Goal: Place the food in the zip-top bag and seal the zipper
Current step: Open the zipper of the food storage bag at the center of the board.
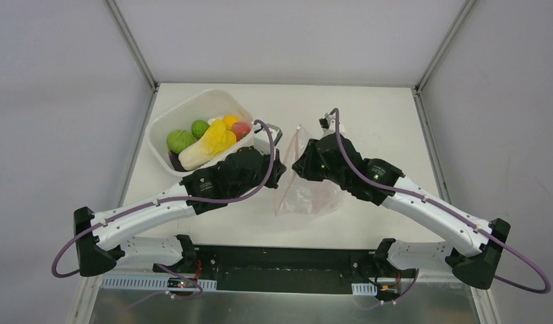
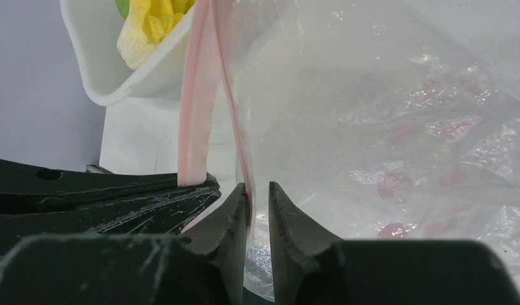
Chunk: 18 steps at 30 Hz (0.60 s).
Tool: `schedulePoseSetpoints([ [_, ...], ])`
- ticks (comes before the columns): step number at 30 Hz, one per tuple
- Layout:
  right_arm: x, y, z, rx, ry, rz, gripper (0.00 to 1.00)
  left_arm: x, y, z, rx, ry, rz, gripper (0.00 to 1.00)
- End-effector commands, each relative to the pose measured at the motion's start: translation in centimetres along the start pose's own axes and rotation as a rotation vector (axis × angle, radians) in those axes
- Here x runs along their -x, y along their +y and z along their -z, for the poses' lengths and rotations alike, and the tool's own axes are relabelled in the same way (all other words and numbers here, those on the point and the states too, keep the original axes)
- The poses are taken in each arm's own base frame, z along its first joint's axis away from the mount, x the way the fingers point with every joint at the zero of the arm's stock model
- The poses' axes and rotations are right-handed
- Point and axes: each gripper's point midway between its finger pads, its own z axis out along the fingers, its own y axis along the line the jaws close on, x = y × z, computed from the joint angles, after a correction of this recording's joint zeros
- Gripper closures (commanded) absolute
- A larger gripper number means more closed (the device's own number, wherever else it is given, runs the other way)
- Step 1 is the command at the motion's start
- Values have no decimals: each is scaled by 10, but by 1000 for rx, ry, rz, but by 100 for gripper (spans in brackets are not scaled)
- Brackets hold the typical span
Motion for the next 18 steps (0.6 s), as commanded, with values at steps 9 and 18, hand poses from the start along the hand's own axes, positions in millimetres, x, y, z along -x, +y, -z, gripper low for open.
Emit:
schedulePoseSetpoints([
  [9,-20,9,24,102,127,92,100,8,57,11,300,-91,56,100],
  [18,-14,-3,84,108,175,175,100,-12,103,11,425,-76,173,100],
])
